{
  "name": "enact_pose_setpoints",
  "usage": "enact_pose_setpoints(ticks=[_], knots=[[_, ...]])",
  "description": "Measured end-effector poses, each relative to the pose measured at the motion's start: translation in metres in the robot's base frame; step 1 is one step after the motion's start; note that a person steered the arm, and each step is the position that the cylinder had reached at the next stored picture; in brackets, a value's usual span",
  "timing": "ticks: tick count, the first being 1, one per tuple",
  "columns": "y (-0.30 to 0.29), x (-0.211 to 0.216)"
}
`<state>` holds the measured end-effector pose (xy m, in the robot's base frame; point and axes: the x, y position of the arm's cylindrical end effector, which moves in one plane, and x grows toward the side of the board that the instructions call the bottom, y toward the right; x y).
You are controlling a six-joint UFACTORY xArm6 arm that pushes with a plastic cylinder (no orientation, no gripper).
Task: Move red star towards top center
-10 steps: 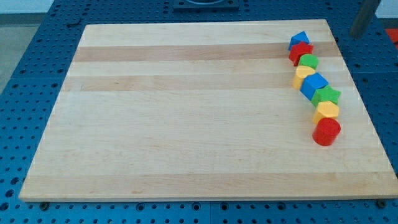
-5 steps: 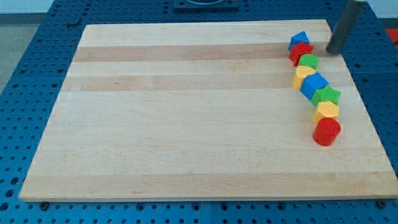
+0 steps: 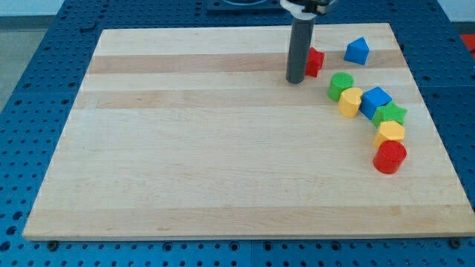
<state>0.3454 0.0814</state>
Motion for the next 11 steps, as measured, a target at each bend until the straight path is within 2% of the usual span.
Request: enact_pose_setpoints(ticks=[2, 5, 6, 7, 10, 11], knots=[[0.043, 0.005], [0.047, -0.018], [0.067, -0.018], [0.068, -0.027], [-0.004, -0.033], [0.020, -0.040]])
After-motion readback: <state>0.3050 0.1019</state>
